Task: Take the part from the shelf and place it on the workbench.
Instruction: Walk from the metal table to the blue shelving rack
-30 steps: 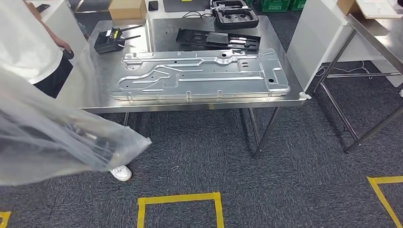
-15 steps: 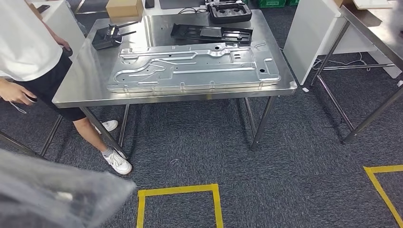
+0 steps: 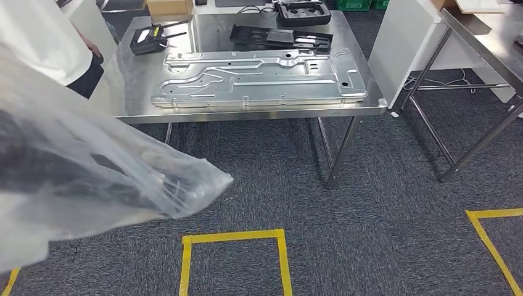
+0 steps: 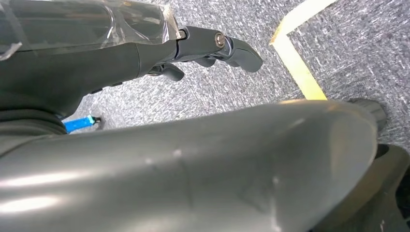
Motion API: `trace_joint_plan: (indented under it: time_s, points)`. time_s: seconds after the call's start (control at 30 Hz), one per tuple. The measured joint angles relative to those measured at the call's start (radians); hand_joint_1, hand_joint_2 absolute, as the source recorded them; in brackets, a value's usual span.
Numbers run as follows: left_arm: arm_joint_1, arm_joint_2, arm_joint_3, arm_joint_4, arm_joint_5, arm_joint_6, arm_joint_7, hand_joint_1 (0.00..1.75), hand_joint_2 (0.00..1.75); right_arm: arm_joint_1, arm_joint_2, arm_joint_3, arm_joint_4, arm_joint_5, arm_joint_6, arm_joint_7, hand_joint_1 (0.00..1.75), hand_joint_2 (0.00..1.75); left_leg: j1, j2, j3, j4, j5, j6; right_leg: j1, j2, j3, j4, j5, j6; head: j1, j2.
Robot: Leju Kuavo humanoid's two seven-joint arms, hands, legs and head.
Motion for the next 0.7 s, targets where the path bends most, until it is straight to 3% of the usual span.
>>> trace_joint_plan:
  time_s: [0.07, 0.17, 0.2, 0.27, 0.33, 0.37, 0.4, 0.43, 0.5, 0.57, 0.67, 0.7]
  points:
    - [-0.001, -0.001, 0.0, 0.0, 0.0, 0.0, 0.002, 0.0, 0.0, -0.001, 0.0, 0.0, 0.0, 0.0, 0.0, -0.006, 0.0, 0.0, -0.002, 0.0, -0.014, 0.017, 0.005, -0.01, 0.003, 0.002, 0.05, -0.093, 0.003, -0.006, 0.0, 0.0]
    - [0.0, -0.003, 0.0, 0.0, 0.0, 0.0, 0.005, 0.0, 0.0, -0.002, 0.0, 0.0, 0.0, -0.001, -0.008, -0.018, 0.0, 0.0, 0.0, -0.001, -0.028, 0.031, 0.008, -0.027, 0.004, 0.002, 0.039, -0.102, 0.007, -0.027, 0.0, 0.001]
    - [0.001, -0.004, 0.0, 0.0, -0.001, 0.0, 0.006, 0.0, 0.0, -0.002, -0.001, 0.0, 0.0, -0.002, -0.011, -0.022, 0.0, 0.0, 0.003, -0.002, -0.037, 0.052, -0.012, -0.034, 0.004, 0.0, 0.033, -0.102, 0.013, -0.037, -0.001, 0.001]
    - [0.002, -0.007, 0.0, 0.0, -0.001, 0.0, 0.012, 0.0, 0.0, -0.003, -0.002, 0.0, 0.0, -0.004, -0.012, -0.023, 0.0, 0.0, 0.009, -0.004, -0.075, 0.154, -0.092, -0.046, 0.003, -0.003, 0.018, -0.103, 0.026, -0.052, -0.002, 0.001]
    - [0.003, -0.01, -0.001, 0.0, -0.001, 0.0, 0.022, 0.0, 0.0, -0.002, -0.002, 0.0, 0.0, -0.006, -0.007, -0.018, 0.0, 0.0, 0.012, -0.004, -0.119, 0.29, -0.165, -0.054, 0.004, -0.003, 0.0, -0.102, 0.039, -0.056, -0.002, 0.001]
    - [0.003, -0.012, -0.001, 0.0, -0.001, 0.0, 0.025, 0.0, 0.0, -0.001, -0.002, 0.0, 0.001, -0.009, -0.005, -0.015, 0.0, 0.0, 0.013, -0.004, -0.125, 0.327, -0.176, -0.056, 0.004, -0.003, -0.009, -0.102, 0.044, -0.055, -0.002, 0.001]
    - [0.004, -0.013, -0.001, 0.0, -0.001, 0.0, 0.026, 0.0, 0.0, 0.0, -0.002, 0.0, 0.002, -0.014, -0.004, -0.013, 0.0, 0.0, 0.013, -0.004, -0.112, 0.325, -0.167, -0.055, 0.005, -0.003, -0.015, -0.102, 0.05, -0.053, -0.002, 0.001]
    - [0.004, -0.014, -0.001, 0.0, -0.001, 0.0, 0.026, 0.0, 0.0, 0.001, -0.003, 0.0, 0.003, -0.019, -0.004, -0.013, 0.0, 0.0, 0.013, -0.004, -0.079, 0.282, -0.142, -0.052, 0.005, -0.003, -0.02, -0.101, 0.054, -0.052, -0.002, 0.001]
    - [0.002, -0.015, -0.001, 0.0, -0.001, 0.0, 0.022, 0.0, 0.0, 0.001, -0.002, 0.0, 0.004, -0.029, 0.001, -0.019, 0.0, 0.0, 0.011, -0.017, 0.022, 0.122, -0.089, -0.039, 0.006, 0.002, -0.027, -0.102, 0.061, -0.046, -0.002, 0.001]
    - [0.002, -0.015, -0.004, 0.0, -0.001, 0.0, 0.018, 0.0, 0.0, -0.002, -0.002, 0.0, 0.004, -0.037, 0.011, -0.026, 0.0, 0.0, 0.006, -0.033, 0.085, 0.01, -0.071, -0.026, 0.005, 0.009, -0.033, -0.102, 0.07, -0.036, -0.003, 0.001]
    - [0.004, -0.016, -0.006, 0.0, 0.0, 0.0, 0.009, 0.0, 0.0, -0.005, -0.003, 0.0, 0.004, -0.042, 0.021, -0.031, 0.0, 0.0, 0.002, -0.023, 0.091, -0.018, -0.068, -0.015, 0.004, 0.018, -0.039, -0.099, 0.079, -0.018, -0.007, 0.001]
    - [0.004, -0.017, -0.007, 0.0, 0.0, 0.0, 0.004, 0.0, 0.0, -0.005, -0.003, 0.0, 0.005, -0.043, 0.02, -0.031, 0.0, 0.0, 0.004, -0.018, 0.089, -0.022, -0.063, -0.01, 0.004, 0.018, -0.046, -0.087, 0.07, -0.014, -0.006, 0.001]
